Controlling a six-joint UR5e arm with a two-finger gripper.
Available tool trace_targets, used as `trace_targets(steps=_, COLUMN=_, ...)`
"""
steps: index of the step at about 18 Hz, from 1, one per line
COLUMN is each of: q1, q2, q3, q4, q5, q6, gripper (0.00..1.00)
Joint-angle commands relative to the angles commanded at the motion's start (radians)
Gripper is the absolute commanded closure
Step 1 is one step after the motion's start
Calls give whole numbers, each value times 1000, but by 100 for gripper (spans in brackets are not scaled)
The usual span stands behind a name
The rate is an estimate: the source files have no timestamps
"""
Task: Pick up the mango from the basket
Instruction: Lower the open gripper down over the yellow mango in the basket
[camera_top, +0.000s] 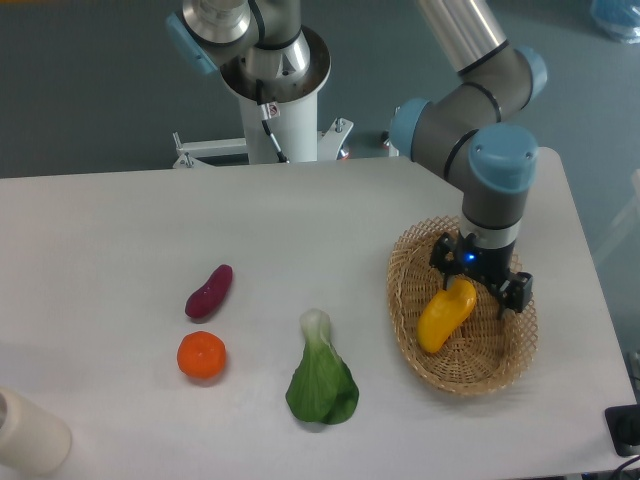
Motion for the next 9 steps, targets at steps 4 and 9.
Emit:
trace_targets(steps=4, q1=-2, q2=0, q3=-18, q4=-2, q5=2, q6=-3, gripper=0)
trace_targets(steps=9, q1=-2, q2=-3, q3=-44, q4=2, q5=3, q6=-3, gripper=0)
